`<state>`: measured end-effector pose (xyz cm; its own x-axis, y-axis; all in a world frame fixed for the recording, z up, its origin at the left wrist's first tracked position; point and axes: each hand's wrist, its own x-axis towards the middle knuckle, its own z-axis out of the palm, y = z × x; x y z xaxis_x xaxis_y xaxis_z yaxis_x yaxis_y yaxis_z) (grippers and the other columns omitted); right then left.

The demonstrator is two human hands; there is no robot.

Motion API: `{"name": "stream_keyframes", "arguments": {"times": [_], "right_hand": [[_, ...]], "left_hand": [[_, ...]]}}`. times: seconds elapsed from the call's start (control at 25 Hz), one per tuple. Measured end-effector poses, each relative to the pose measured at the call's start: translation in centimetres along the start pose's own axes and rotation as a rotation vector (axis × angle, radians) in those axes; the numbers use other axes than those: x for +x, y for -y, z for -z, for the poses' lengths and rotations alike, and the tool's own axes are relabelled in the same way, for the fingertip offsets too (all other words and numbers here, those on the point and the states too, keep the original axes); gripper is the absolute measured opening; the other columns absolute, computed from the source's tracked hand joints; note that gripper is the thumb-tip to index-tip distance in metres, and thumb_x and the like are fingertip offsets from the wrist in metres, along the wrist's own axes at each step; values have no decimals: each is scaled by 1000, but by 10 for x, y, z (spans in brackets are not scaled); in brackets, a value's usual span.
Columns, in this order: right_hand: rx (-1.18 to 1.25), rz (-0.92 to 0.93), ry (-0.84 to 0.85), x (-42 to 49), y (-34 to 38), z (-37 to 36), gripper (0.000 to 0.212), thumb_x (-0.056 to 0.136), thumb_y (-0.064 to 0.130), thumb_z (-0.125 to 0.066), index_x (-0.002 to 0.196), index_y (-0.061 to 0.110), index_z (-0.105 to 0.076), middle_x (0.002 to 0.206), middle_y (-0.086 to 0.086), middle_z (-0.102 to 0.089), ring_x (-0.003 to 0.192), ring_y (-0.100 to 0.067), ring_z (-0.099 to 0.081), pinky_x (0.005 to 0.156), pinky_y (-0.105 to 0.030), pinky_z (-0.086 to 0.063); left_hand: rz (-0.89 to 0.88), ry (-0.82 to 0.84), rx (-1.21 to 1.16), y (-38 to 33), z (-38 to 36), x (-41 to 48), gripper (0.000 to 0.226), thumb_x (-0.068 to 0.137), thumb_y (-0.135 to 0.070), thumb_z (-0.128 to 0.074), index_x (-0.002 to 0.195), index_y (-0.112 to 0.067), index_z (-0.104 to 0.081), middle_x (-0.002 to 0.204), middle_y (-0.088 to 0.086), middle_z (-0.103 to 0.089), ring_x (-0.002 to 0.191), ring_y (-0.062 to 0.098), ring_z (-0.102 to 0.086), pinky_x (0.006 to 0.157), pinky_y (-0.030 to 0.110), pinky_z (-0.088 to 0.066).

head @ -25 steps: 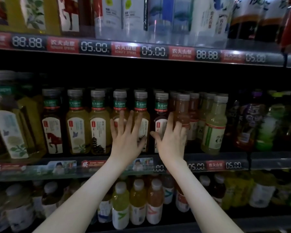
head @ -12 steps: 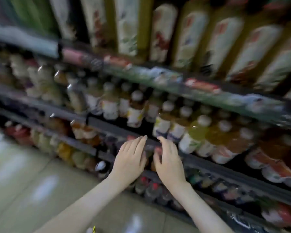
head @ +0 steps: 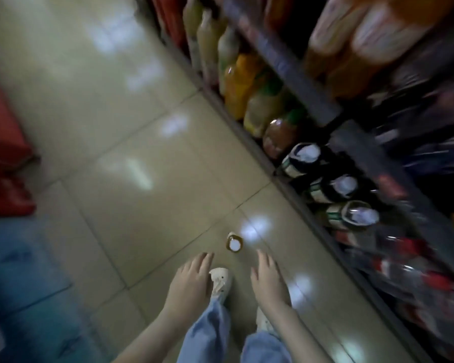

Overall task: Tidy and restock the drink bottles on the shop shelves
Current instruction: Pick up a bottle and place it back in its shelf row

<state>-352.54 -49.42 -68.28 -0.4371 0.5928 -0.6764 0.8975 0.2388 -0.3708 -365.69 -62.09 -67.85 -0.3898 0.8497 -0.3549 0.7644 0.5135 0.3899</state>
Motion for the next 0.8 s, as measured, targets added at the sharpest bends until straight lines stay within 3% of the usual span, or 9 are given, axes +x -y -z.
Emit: {"name": "stream_keyframes", "arguments": {"times": [0.12,0.2,0.32,0.4,0.52,0.64,0.72,0.8], "right_hand": [[-135,2,79,90,-23,-109,60,99,21,-44,151,21,-16,147,-7,-33,128,-24,-41,100,-32,-39],[-192,-9,90,137,-38,-150,64,96,26,-51,151,20,-18,146,-11,-32,124,-29,-44,99,-35,-40],[-193,92,15,184,-62,-195,45,88,17,-63,129,6,-50,120,-21,-53,101,-37,-58,78,-38,-50],[-147,148,-6,189,-72,-197,34,79,9,-71,109,-2,-60,98,-24,-57,81,-41,-62,63,-38,-51],[-17,177,-30,154,-72,-150,35,78,13,-72,109,2,-60,94,-18,-55,79,-38,-60,63,-35,-47],[114,183,-40,86,-52,-51,33,79,21,-71,110,16,-60,98,-3,-56,84,-23,-60,70,-32,-48],[241,226,-74,26,-31,30,30,75,27,-71,103,22,-61,93,8,-56,79,-9,-58,69,-25,-49],[315,296,-156,-25,-8,104,32,70,38,-64,99,24,-62,91,14,-57,78,3,-55,70,-11,-43]], "left_hand": [[157,75,-73,50,-95,34,44,68,-12,-56,110,0,-63,101,14,-67,80,28,-67,64,28,-53],[247,126,-152,64,-139,51,54,65,-2,-71,117,3,-60,111,18,-64,93,33,-66,73,33,-54],[336,171,-221,69,-184,63,57,89,-9,-54,143,-5,-35,143,11,-41,128,27,-43,102,32,-37],[378,168,-261,68,-195,66,58,91,-10,-49,145,-7,-30,147,9,-35,132,26,-36,104,31,-32],[342,150,-305,50,-173,65,61,88,-9,-54,145,-8,-32,146,11,-37,130,30,-39,102,34,-36],[120,319,-274,17,-112,67,77,84,-15,-61,149,-19,-21,154,8,-22,139,26,-25,110,35,-28],[-87,378,-293,-12,-52,74,84,74,-22,-68,147,-16,-27,148,10,-34,135,28,-34,109,43,-33],[-168,361,-351,-49,17,81,75,64,-29,-77,131,-15,-46,123,6,-56,111,26,-56,92,36,-46]]}}
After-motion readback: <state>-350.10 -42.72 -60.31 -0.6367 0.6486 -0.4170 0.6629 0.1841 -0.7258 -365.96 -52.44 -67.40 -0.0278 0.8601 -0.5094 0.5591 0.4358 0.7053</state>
